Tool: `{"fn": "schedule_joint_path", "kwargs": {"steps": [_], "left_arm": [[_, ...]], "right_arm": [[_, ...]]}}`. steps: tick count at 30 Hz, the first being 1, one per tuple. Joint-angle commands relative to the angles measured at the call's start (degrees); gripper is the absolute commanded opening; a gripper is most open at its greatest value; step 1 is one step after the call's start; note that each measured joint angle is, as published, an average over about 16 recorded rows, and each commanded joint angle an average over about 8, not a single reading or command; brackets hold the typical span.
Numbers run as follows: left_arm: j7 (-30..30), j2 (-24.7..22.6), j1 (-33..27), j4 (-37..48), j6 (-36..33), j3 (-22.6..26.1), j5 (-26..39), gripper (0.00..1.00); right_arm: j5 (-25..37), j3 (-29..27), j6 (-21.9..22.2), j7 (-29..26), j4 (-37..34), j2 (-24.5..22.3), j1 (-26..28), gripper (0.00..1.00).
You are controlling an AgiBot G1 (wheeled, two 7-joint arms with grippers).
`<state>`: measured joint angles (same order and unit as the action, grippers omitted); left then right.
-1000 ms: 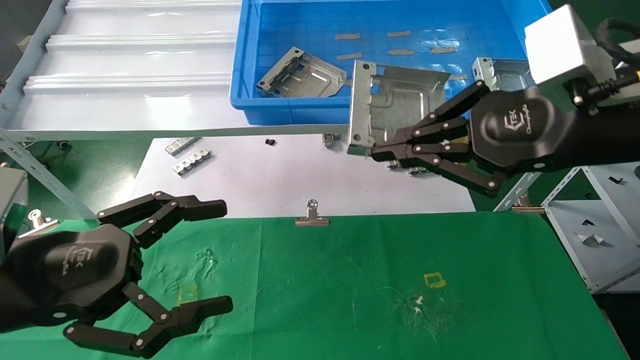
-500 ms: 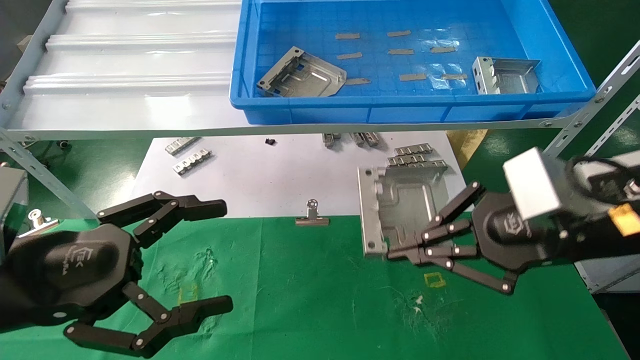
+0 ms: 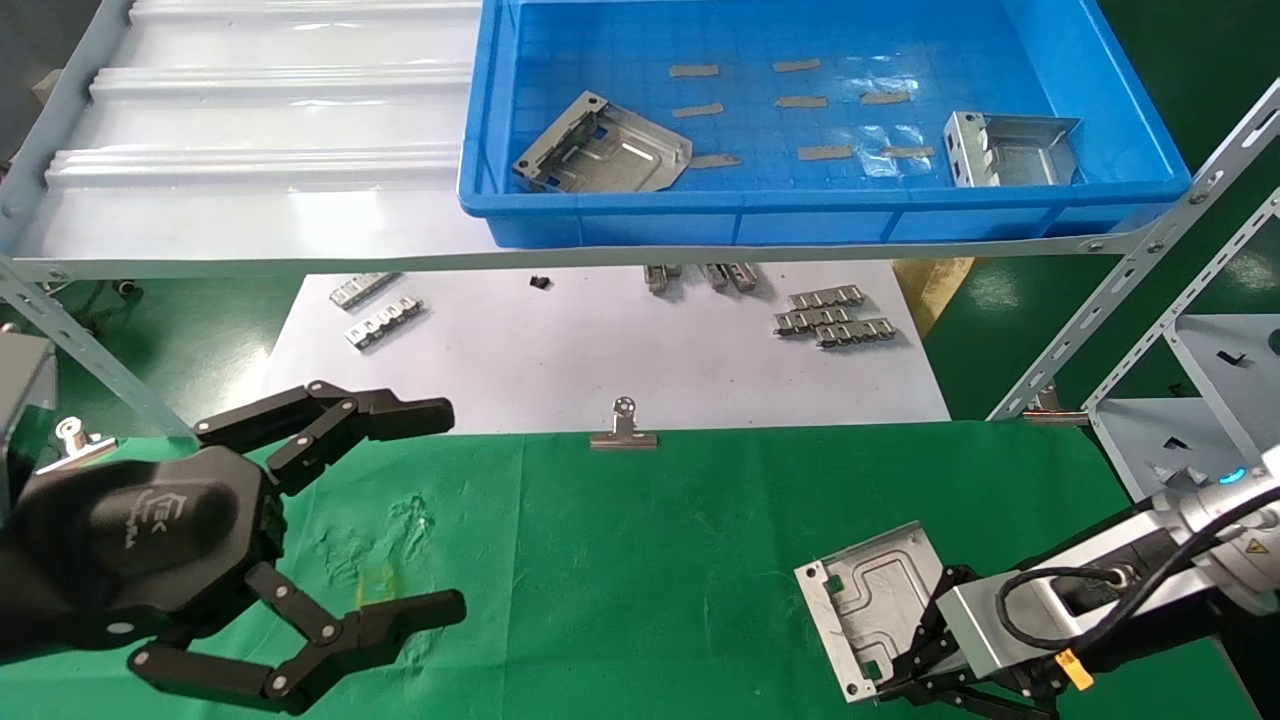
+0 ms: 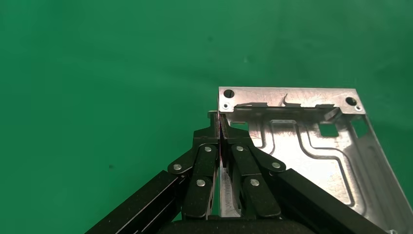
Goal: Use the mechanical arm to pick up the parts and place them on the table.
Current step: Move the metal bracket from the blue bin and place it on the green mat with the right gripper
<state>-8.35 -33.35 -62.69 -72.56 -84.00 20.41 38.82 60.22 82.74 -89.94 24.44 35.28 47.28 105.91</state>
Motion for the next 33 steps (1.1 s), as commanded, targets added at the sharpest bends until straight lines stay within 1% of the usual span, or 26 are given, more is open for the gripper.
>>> {"fn": "schedule_joint_path", "kwargs": {"steps": [1,6,9,14,20,22,23,24,28,30,31,32,33], "left_arm": [[0.0,0.0,0.0,0.0,0.0,0.0,0.0,1.00],[0.0,0.0,0.0,0.0,0.0,0.0,0.0,1.00],[0.0,0.0,0.0,0.0,0.0,0.0,0.0,1.00],[0.0,0.0,0.0,0.0,0.0,0.0,0.0,1.00],[0.0,0.0,0.0,0.0,0.0,0.0,0.0,1.00],[0.0,0.0,0.0,0.0,0.0,0.0,0.0,1.00],[0.0,0.0,0.0,0.0,0.0,0.0,0.0,1.00],[0.0,0.0,0.0,0.0,0.0,0.0,0.0,1.00],[0.0,0.0,0.0,0.0,0.0,0.0,0.0,1.00],[0.0,0.0,0.0,0.0,0.0,0.0,0.0,1.00],[0.0,0.0,0.0,0.0,0.0,0.0,0.0,1.00],[0.0,0.0,0.0,0.0,0.0,0.0,0.0,1.00],[0.0,0.0,0.0,0.0,0.0,0.0,0.0,1.00]], "right_arm": [[0.8,0.9,0.1,3.2,-3.4,1.7,-0.4,0.00],[0.9,1.1,1.7,8.8,-11.2,4.9,-1.2,0.00],[0.6,0.8,3.1,11.2,-15.4,6.5,-2.1,0.00],[-0.3,0.1,4.1,14.1,-21.0,8.6,-3.6,0.00],[-1.3,-0.6,4.7,16.8,-25.6,9.9,-4.5,0.00],[-1.8,-0.9,5.1,17.4,-26.9,10.1,-4.9,0.03],[-2.0,-1.0,5.4,17.7,-27.5,10.2,-5.2,0.07],[-2.1,-1.1,5.6,18.0,-28.1,10.3,-5.4,0.17],[-2.1,-1.2,6.5,19.1,-29.9,10.6,-6.2,0.67],[-2.0,-1.1,6.9,19.7,-30.6,10.7,-6.4,0.89],[-2.0,-1.1,7.1,20.0,-30.9,10.8,-6.4,0.97],[-2.0,-1.1,7.2,20.3,-31.1,10.8,-6.5,1.00],[-2.1,-1.2,7.3,20.6,-31.3,10.9,-6.5,1.00]]}}
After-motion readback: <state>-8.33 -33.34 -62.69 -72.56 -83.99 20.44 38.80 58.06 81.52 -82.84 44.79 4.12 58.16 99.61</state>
